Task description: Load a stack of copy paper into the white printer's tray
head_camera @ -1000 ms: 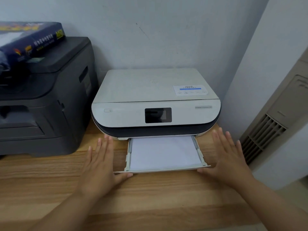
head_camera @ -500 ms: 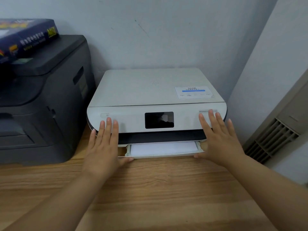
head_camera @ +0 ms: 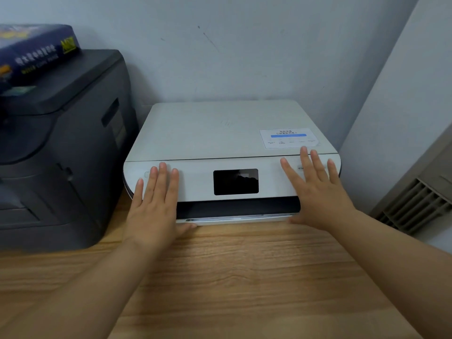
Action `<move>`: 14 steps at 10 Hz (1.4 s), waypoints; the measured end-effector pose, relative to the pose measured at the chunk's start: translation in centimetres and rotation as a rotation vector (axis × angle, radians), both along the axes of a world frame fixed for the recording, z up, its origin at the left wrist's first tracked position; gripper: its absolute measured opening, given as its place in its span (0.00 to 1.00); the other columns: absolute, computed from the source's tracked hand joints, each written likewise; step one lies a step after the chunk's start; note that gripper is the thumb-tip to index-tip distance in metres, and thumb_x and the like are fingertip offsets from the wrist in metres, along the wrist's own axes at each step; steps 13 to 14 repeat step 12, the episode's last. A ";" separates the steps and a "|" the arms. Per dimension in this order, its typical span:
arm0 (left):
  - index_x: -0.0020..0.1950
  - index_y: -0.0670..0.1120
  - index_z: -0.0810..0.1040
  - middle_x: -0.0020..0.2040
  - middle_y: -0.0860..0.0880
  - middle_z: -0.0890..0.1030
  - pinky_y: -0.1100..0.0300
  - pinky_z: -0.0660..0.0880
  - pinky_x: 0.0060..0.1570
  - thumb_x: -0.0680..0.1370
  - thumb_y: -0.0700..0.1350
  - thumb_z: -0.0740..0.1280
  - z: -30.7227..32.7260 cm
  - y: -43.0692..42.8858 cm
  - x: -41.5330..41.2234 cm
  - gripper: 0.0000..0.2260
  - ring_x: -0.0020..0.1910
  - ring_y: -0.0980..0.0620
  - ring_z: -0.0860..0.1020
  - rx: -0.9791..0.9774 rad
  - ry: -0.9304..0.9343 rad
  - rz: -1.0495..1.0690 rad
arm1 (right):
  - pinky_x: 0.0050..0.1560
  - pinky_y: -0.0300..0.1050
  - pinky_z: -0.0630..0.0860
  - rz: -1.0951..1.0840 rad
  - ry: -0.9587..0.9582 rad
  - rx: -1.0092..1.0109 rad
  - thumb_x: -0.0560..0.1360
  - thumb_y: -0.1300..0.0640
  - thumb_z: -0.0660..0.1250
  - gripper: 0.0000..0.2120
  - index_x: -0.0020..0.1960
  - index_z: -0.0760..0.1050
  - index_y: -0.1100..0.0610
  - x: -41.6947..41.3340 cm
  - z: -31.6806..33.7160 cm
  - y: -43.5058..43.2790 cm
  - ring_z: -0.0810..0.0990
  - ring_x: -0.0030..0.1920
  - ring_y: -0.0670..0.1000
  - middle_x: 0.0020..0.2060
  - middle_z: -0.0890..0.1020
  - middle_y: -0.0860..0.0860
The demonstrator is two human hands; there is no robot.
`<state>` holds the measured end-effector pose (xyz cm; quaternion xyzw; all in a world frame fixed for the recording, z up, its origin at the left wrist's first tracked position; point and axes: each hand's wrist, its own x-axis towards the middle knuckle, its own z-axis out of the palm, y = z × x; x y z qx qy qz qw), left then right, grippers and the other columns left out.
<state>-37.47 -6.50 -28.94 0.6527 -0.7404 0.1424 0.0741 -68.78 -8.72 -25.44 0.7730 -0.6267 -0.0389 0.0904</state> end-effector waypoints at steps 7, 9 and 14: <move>0.66 0.50 0.18 0.76 0.38 0.38 0.47 0.23 0.63 0.65 0.74 0.58 0.3 -0.7 -0.3 0.55 0.75 0.40 0.36 0.007 -0.019 0.020 | 0.70 0.62 0.34 0.081 0.021 -0.062 0.61 0.34 0.71 0.61 0.66 0.21 0.42 -0.2 -0.4 -1.1 0.38 0.75 0.62 0.76 0.40 0.60; 0.63 0.49 0.16 0.75 0.38 0.33 0.47 0.21 0.62 0.68 0.73 0.56 1.2 -0.4 -1.0 0.53 0.74 0.39 0.33 0.066 -0.057 0.067 | 0.71 0.64 0.36 0.058 0.046 -0.045 0.62 0.35 0.70 0.61 0.68 0.22 0.44 0.1 -0.2 -1.0 0.36 0.75 0.62 0.75 0.37 0.60; 0.75 0.51 0.36 0.78 0.44 0.47 0.48 0.48 0.74 0.70 0.70 0.56 5.7 1.1 -0.5 0.45 0.77 0.47 0.48 0.228 0.212 0.065 | 0.74 0.59 0.37 -0.048 -0.170 0.092 0.59 0.28 0.68 0.63 0.71 0.24 0.46 2.3 4.1 0.5 0.31 0.75 0.56 0.74 0.31 0.56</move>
